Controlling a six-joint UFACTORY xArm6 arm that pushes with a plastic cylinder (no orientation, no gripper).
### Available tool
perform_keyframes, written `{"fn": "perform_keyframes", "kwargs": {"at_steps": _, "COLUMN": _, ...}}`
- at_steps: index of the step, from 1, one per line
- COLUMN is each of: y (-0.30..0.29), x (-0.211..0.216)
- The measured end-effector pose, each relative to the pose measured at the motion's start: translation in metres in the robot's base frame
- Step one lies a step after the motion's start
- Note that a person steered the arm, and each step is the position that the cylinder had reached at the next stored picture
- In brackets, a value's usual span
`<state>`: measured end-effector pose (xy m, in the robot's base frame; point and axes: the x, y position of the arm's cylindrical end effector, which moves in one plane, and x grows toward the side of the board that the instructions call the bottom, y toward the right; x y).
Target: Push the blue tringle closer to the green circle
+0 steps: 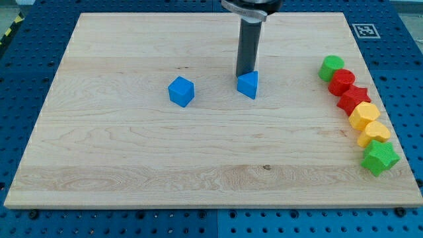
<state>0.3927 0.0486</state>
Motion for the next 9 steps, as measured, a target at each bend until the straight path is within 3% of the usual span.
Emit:
{"fn": "perform_keyframes", "kwargs": {"at_steps": 1, "y": -0.04, "x": 0.025}}
{"fn": "perform_keyframes", "kwargs": {"at_steps": 2, "y": -0.032, "x": 0.052}}
{"fn": "perform_keyframes", "kwargs": {"at_steps": 4, "y": 0.013, "x": 0.0}}
{"fn": "perform_keyframes", "kwargs": {"at_steps": 5, "y": 0.02, "x": 0.006}}
{"fn": "perform_keyframes", "kwargs": {"at_steps": 6, "y": 0.02, "x": 0.047}}
{"fn": "perform_keyframes", "kwargs": {"at_steps": 7, "y": 0.02, "x": 0.058}}
{"fn": "perform_keyframes", "kwargs": {"at_steps": 9, "y": 0.029, "x": -0.011}}
